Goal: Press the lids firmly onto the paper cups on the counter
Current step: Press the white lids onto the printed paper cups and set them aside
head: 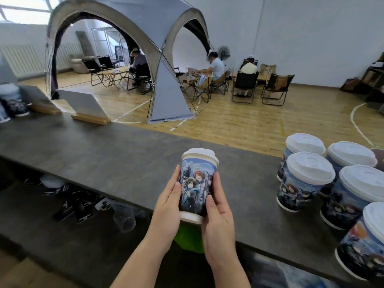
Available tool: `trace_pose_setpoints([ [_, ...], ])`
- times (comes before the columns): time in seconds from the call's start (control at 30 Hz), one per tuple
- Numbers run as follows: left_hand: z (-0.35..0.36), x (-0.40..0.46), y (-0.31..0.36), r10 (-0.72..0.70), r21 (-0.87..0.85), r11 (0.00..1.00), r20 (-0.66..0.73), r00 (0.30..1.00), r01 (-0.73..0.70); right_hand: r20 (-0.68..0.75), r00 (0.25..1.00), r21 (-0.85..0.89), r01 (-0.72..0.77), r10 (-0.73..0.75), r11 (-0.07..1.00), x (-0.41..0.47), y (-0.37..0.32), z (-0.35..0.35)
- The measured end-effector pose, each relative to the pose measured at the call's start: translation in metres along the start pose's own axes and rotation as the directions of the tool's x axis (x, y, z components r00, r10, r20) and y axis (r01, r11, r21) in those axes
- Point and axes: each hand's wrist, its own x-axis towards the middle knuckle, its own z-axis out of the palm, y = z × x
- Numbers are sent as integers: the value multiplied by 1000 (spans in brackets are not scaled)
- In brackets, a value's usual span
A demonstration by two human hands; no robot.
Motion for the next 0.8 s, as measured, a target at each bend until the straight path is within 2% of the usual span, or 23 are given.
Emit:
trace_pose_setpoints([
  [0.07,-18,0,6,-10,-122,992,-6,1000,9,57,998,-50,37,-34,998,-3,5,11],
  [0.13,-39,0,15,6,-215,977,47,999,4,99,989,-133,119,-107,984,-5,8,28],
  [0.3,-106,-2,41,-24,-317,946,115,993,59,143,975,-200,195,-168,960,-19,29,89],
  [0.47,-192,3,71,-27,-223,974,31,999,33,37,995,-199,94,-88,976,-30,85,165],
  [0.6,-277,10,91,-4,-98,995,-30,1000,1,94,994,-233,-23,46,972,-30,137,225],
  [0.7,-332,12,102,-36,-65,997,-59,998,32,115,992,-242,-16,45,970,-34,172,268],
  [0.8,-371,14,111,-86,-120,990,-77,993,76,127,991,-226,-2,31,974,-37,198,301],
])
